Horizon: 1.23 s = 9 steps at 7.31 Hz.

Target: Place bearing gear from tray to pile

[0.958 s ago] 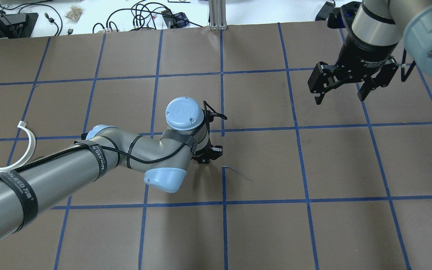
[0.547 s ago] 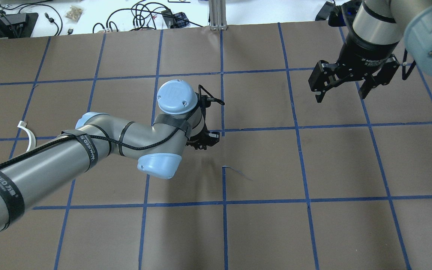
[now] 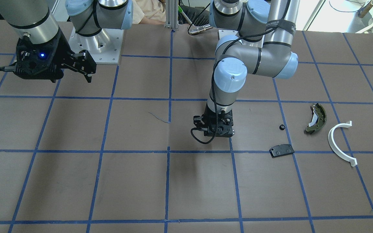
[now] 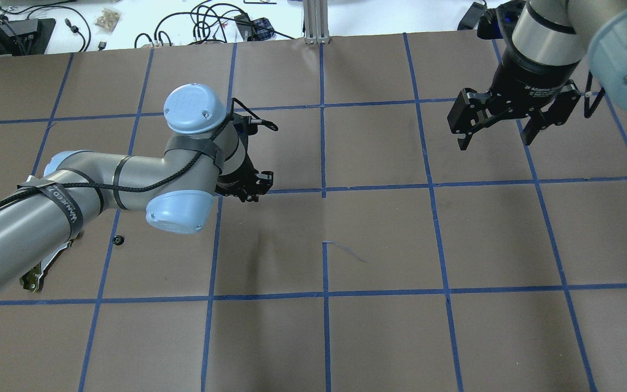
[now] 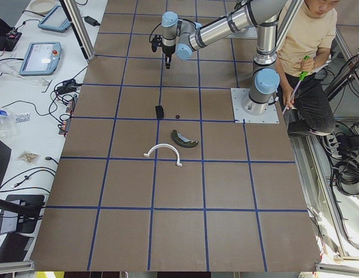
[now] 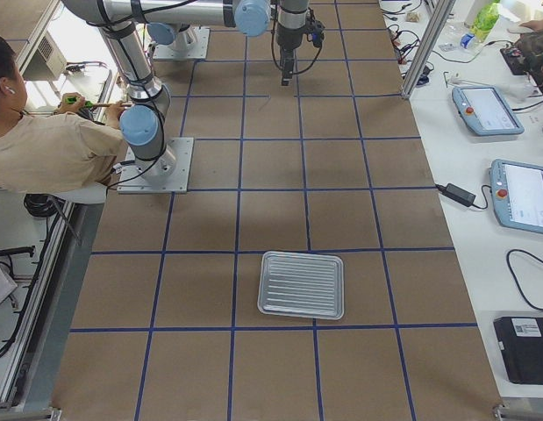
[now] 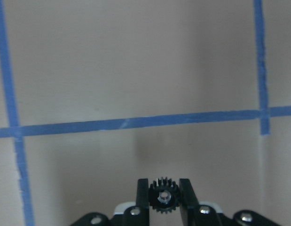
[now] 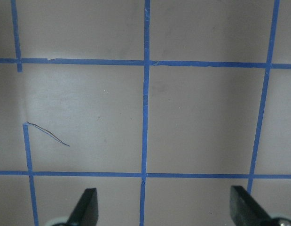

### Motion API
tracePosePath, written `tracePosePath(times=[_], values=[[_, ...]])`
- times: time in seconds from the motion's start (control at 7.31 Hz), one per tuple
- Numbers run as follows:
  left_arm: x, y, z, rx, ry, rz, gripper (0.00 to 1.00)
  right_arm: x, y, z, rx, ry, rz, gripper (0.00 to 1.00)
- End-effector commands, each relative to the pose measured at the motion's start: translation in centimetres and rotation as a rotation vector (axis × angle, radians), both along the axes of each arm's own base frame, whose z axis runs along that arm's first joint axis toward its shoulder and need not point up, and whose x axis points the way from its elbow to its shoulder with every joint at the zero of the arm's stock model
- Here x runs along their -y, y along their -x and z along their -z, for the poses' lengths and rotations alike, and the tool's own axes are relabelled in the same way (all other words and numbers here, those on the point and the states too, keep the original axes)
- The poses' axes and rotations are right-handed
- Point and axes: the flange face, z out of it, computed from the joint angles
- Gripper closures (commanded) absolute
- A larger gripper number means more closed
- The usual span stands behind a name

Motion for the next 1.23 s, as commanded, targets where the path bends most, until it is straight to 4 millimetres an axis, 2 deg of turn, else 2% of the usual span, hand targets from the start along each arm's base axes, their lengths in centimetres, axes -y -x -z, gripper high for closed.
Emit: tracePosePath(times=[0.0, 0.14, 0.41, 0.68, 0.82, 1.09], values=[[-0.8, -8.2, 0.7, 0.019, -0.041, 0.011, 0.95, -0.3, -0.3, 0.4, 0.012, -0.011, -0.002, 0.0], [-0.6, -12.5, -0.1, 0.079, -0.03, -0.017, 0.95, -0.3, -0.3, 0.4, 0.015, -0.011, -0.001, 0.0], [-1.1, -19.3, 0.5, 0.08, -0.061, 0.057, 0.95, -0.2, -0.3, 0.5, 0.013, -0.012, -0.001, 0.0], [-2.0, -27.4, 0.9, 0.066, -0.077, 0.112, 0.94, -0.2, -0.3, 0.5, 0.01, -0.012, -0.003, 0.0], [-2.3, -29.3, 1.5, 0.059, -0.087, 0.094, 0.94, -0.2, -0.2, 0.3, 0.003, -0.009, -0.004, 0.0], [-2.6, -30.5, 2.2, 0.051, -0.103, 0.078, 0.94, -0.2, -0.2, 0.5, 0.001, -0.014, -0.004, 0.0]])
